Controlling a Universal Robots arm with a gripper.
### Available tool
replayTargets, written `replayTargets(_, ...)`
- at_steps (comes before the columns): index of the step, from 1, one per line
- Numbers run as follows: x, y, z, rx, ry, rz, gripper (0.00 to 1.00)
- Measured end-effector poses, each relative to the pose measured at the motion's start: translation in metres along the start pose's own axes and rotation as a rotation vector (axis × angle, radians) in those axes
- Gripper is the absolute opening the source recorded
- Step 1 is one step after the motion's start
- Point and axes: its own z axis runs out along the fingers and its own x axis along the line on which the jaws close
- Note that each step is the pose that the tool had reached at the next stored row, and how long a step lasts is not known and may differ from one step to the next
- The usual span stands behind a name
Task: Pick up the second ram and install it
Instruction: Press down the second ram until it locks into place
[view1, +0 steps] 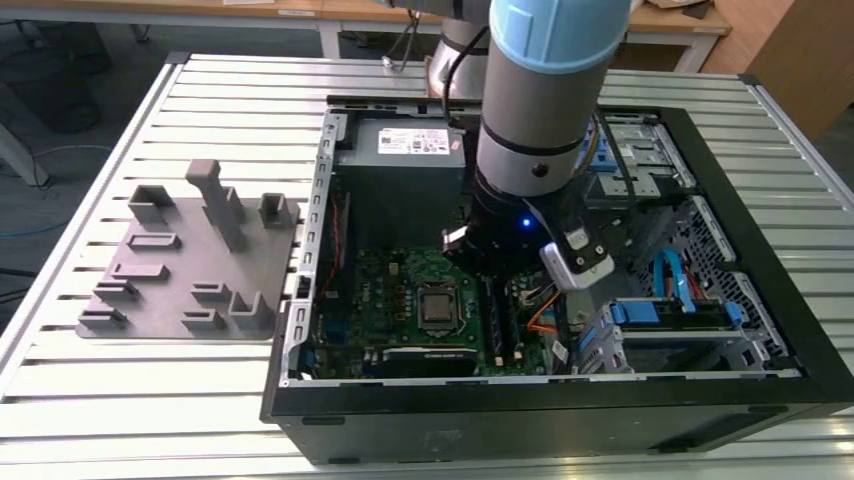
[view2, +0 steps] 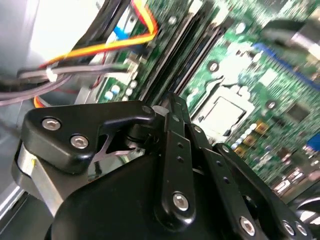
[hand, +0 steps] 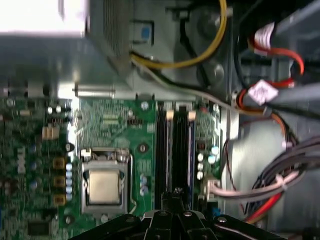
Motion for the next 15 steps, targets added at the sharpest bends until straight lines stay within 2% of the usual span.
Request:
replayTargets(4, 0.0001, -0.0128, 0.0005, 0.0085, 0.0, 0.0, 0.11)
replayTargets(9, 0.0001, -0.0318, 0.0021, 0.0125, -0.0001, -0.001, 0.11)
replayTargets(15, 0.0002, -0.0348, 0.004, 0.0129, -0.0001, -0.001, 0.11)
